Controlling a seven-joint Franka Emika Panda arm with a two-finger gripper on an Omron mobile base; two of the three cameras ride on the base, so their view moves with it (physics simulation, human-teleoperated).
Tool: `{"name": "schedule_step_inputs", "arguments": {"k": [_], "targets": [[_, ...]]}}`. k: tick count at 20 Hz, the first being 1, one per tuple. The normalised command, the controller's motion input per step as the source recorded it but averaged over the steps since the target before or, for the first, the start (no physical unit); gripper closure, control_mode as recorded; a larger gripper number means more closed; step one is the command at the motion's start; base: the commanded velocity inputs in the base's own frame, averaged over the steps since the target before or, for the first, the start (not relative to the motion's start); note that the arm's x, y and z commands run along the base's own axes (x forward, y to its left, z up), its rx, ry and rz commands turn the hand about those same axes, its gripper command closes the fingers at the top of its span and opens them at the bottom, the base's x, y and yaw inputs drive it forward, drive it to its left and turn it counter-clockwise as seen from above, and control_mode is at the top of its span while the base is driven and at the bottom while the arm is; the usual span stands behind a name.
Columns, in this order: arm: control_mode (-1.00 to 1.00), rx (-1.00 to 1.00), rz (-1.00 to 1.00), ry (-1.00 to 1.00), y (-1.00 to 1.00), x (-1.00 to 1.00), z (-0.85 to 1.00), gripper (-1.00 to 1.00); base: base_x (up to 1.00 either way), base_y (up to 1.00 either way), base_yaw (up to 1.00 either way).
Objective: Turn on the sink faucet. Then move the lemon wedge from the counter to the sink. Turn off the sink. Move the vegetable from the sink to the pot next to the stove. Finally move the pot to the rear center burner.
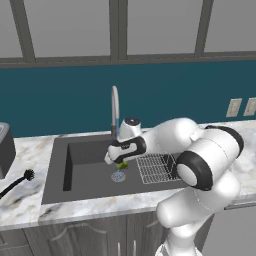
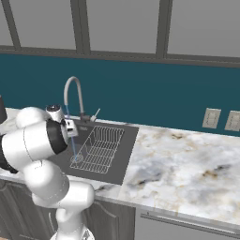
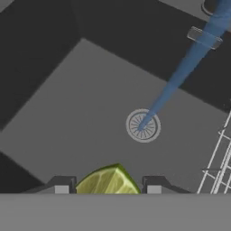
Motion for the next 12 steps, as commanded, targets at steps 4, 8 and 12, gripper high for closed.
{"name": "schedule_step_inputs", "arguments": {"k": [4,8,12], "targets": [[-1.0,0.0,0.02,-0.01,0.6,0.43,-0.22,1.0,0.0,0.0,0.0],[-1.0,0.0,0.0,0.0,0.33,0.53,-0.19,1.0,0.0,0.0,0.0],[-1.0,0.0,0.0,0.0,0.18,0.5,-0.12,1.0,0.0,0.0,0.0]]}}
